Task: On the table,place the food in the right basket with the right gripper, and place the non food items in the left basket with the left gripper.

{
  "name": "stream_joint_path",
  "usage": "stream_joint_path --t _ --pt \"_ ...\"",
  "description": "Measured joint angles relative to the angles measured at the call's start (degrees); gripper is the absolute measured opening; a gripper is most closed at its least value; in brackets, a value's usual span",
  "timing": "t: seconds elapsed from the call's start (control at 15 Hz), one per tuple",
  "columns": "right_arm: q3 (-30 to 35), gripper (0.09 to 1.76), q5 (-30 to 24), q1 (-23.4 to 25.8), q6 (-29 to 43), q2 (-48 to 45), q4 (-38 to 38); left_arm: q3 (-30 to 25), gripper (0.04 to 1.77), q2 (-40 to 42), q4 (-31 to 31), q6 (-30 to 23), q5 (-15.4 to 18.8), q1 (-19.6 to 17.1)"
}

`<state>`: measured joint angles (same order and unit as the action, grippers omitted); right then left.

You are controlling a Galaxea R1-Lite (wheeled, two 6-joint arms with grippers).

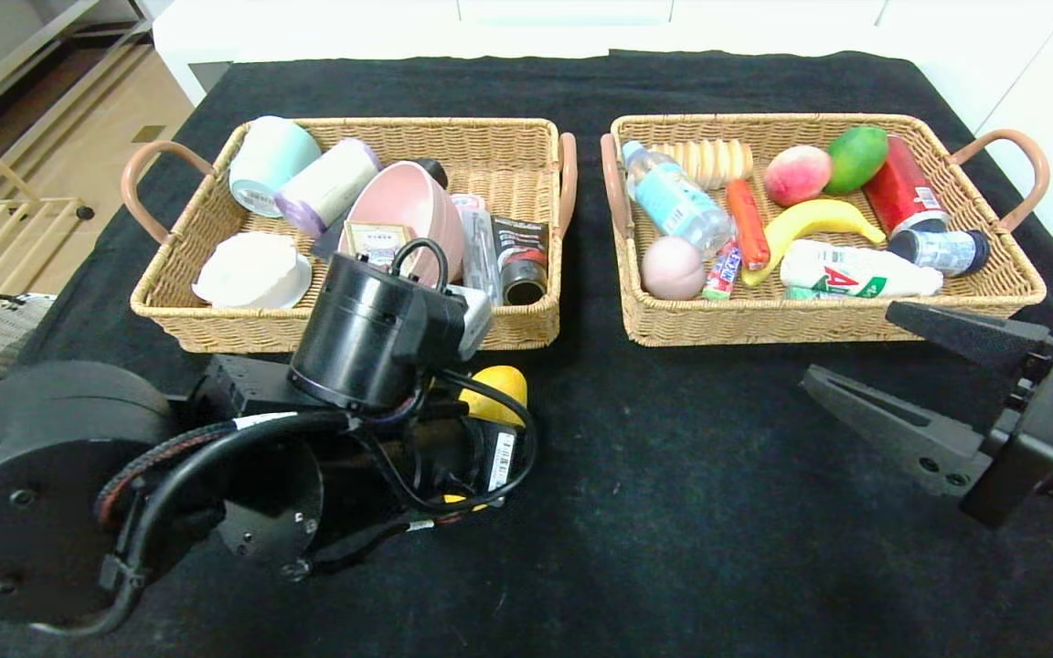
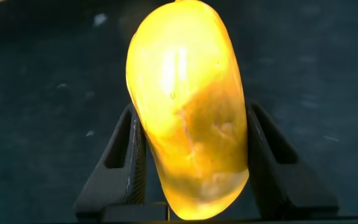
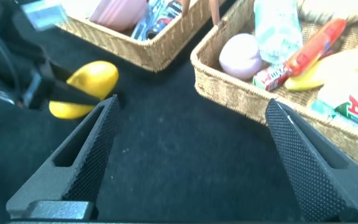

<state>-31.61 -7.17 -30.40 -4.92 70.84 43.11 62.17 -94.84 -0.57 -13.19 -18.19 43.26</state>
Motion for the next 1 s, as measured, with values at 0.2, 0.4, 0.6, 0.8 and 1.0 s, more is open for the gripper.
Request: stream_joint_path --t 0.2,0.4,0.6,0.8,1.0 --pt "-0.8 1.71 0.2 0.0 0.1 -1.0 -1.5 0.1 0.95 1.8 5.6 0.0 5.2 1.3" --pt "-1.3 1.71 0.1 0.0 1.3 -1.3 -1.6 1.0 0.95 1.8 8.3 0.1 10.7 3.5" --pt "-1.5 1.71 0.1 0.0 1.3 -1.8 -1.6 3.4 0.95 -0.4 8.4 0.4 12.0 6.2" --pt "-1.7 1.71 0.1 0.1 1.3 -2.5 -1.7 7.2 0.95 -4.4 8.7 0.5 12.2 7.7" --pt "-1.7 1.71 0.0 0.1 1.3 -3.1 -1.7 12.0 0.94 -9.1 8.4 0.5 12.0 8.7"
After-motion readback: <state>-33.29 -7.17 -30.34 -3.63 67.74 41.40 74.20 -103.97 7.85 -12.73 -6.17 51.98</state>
